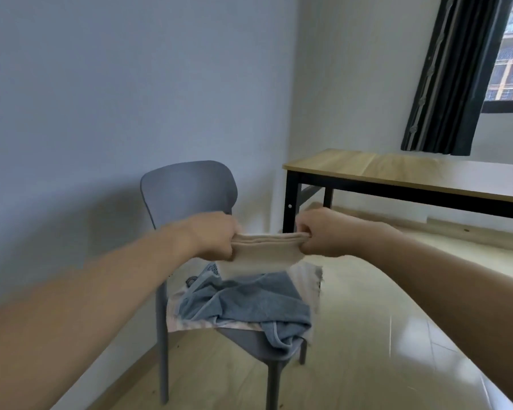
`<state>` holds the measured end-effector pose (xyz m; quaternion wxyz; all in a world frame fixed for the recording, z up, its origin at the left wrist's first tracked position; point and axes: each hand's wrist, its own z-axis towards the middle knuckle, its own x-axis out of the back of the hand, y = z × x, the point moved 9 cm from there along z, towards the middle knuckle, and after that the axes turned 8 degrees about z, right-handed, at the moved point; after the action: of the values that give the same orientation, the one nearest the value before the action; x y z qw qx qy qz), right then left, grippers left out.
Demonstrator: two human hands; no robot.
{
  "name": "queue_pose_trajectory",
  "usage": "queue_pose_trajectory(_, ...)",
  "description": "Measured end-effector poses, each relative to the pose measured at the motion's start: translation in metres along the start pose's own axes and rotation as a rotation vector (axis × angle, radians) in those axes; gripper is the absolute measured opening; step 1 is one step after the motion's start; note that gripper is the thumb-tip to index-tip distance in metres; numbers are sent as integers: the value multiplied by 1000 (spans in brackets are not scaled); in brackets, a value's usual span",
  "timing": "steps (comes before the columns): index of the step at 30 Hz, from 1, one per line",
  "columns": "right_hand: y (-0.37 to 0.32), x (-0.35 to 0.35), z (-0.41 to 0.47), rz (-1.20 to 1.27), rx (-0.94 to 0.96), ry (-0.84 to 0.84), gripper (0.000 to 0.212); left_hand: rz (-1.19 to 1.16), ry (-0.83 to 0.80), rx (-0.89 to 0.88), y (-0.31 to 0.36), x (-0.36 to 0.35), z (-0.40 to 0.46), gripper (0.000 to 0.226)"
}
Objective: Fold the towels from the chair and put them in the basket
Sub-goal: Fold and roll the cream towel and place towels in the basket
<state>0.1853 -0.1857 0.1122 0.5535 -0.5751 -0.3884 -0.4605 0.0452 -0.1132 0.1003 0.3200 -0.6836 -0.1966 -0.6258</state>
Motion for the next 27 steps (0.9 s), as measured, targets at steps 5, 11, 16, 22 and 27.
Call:
queue_pose_trajectory(5, 24, -137, -40, -28, -58, -510, 14, -142, -514, -148, 54, -142, -34, 19)
queue_pose_trajectory(11, 41, -163, -29, -56, -120, -624, 25, -270, -589, -156, 50, -165, -25, 28)
queue_pose_trajectory(16, 50, -136, 22, 73, -174, -536, 27, -448, -570, -62, 19, -147, 17, 8)
queue_pose_trajectory(22, 72, -132, 104, 68, -160, -310, 17, -387, -273, 64, -28, -144, 99, 17)
queue_pose_trajectory(27, 96, -164, 148, 49, -185, -207, 20, -399, -228, 176, -43, -179, 142, 29)
